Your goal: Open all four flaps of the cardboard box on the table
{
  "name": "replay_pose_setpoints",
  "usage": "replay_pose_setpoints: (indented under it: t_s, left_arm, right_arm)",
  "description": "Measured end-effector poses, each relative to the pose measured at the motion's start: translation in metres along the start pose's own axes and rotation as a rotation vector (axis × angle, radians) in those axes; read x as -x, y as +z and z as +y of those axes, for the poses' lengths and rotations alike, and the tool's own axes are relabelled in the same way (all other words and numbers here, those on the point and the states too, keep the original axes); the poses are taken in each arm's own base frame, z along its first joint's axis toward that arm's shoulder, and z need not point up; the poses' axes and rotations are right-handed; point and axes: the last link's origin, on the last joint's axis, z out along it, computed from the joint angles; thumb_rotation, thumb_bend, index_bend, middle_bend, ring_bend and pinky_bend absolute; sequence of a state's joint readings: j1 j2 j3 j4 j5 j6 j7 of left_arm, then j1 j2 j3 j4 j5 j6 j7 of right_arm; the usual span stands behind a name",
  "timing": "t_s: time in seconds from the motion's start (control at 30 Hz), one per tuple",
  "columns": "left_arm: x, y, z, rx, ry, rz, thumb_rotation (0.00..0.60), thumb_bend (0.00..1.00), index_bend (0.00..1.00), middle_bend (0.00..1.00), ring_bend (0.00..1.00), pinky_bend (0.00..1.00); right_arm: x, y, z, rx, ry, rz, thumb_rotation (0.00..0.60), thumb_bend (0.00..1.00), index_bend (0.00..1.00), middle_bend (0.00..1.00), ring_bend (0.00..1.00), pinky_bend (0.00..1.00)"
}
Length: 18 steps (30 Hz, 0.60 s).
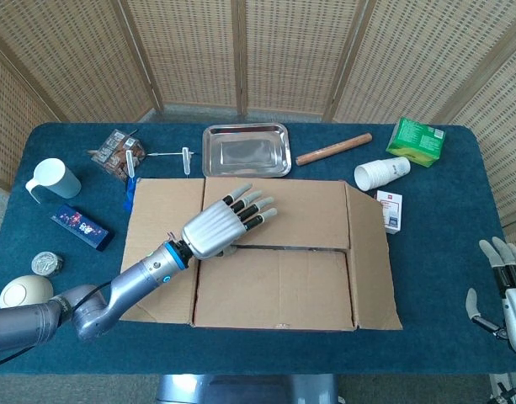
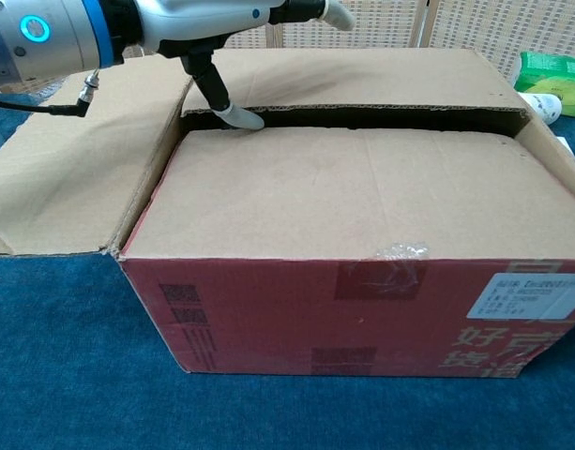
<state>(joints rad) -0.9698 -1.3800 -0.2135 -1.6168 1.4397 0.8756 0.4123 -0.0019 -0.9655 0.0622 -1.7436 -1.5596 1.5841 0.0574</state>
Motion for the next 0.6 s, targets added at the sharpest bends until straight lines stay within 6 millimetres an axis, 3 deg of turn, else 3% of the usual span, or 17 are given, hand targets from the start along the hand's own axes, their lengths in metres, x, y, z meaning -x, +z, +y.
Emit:
replay_pose_setpoints:
  t_s: [0.23, 0.33, 0.47, 0.6]
  left_arm:
    - [0.001, 0.010, 0.001, -0.014, 0.036, 0.032, 0.600, 0.02, 0.02, 0.00, 0.00, 0.00]
    - [-0.006, 0.012, 0.000, -0.018, 0.055, 0.063, 0.600, 0.07, 0.02, 0.00, 0.00, 0.00]
    - [-0.014, 0.013, -0.004, -0.022, 0.068, 0.084, 0.600, 0.25, 0.02, 0.00, 0.00, 0.00]
    - [-0.021, 0.013, -0.008, -0.028, 0.092, 0.098, 0.600, 0.33, 0.02, 0.00, 0.00, 0.00]
  right_arm:
    - [0.000, 0.000, 0.001, 0.001, 0.003, -0.002, 0.261, 0.56, 0.00, 0.00, 0.00, 0.00]
    - [0.000, 0.000, 0.001, 0.000, 0.004, -0.005, 0.263, 0.56, 0.00, 0.00, 0.00, 0.00]
    - [0.001, 0.000, 0.000, -0.001, 0.004, -0.009, 0.265, 0.56, 0.00, 0.00, 0.00, 0.00]
    - [0.002, 0.000, 0.000, -0.004, 0.003, -0.016, 0.263, 0.56, 0.00, 0.00, 0.00, 0.00]
